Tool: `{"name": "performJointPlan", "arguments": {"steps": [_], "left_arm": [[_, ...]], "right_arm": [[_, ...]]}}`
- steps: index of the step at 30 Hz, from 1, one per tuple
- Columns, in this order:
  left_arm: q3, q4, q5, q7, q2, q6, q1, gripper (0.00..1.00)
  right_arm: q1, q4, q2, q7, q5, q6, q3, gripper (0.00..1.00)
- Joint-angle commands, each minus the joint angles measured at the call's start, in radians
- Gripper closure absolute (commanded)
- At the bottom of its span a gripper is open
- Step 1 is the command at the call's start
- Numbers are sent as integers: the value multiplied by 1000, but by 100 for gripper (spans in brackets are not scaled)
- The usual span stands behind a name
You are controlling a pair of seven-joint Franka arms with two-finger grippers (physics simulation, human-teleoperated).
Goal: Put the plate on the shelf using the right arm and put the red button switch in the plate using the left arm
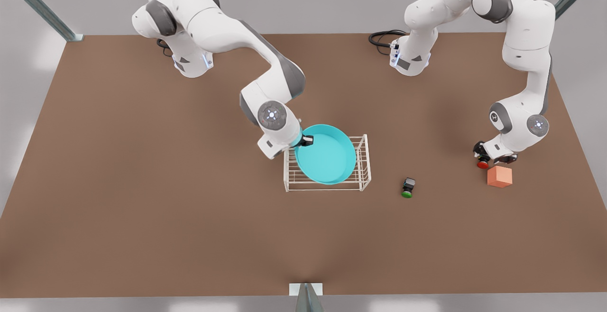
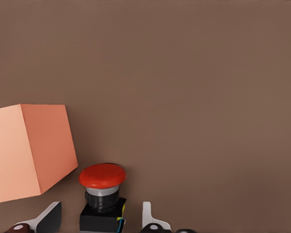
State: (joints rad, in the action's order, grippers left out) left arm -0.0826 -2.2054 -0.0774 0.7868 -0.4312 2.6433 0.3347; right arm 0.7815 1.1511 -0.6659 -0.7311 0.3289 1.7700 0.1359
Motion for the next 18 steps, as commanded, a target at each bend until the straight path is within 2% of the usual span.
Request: {"name": "performJointPlan", "arguments": {"steps": [1,2,4,5,8,10,12,13,14,15,17,18], "left_arm": [[0,1,-1,18,0,14,0,15],[1,3,-1,18,0,14,0,15],[1,3,-1,18,0,15,0,17],[1,3,-1,18,0,15,0,23],[1,3,-1,18,0,17,0,28],[1,3,-1,18,-1,17,0,29],[1,3,-1,18,-4,18,0,29],[1,1,-1,18,-9,33,0,29],[1,0,-1,18,-9,33,0,30],[1,1,-1,18,-9,33,0,36],[1,1,-1,18,-9,33,0,36],[1,0,-1,18,-9,33,0,43]], "right_arm": [[4,-1,0,-410,2,59,1,15],[4,-1,0,-410,2,59,1,0],[4,1,2,-404,1,51,7,0],[-4,-1,20,-380,-2,5,30,0],[-57,-1,153,-154,-5,-181,79,0],[-157,-1,227,144,-10,-329,125,0],[-203,1,232,562,-96,-409,274,0],[-220,4,230,639,-146,-409,289,0],[-238,6,226,644,-153,-409,289,0],[-254,7,217,641,-154,-406,289,0],[-268,7,218,642,-149,-409,287,0],[-278,7,220,648,-159,-429,295,0]]}}
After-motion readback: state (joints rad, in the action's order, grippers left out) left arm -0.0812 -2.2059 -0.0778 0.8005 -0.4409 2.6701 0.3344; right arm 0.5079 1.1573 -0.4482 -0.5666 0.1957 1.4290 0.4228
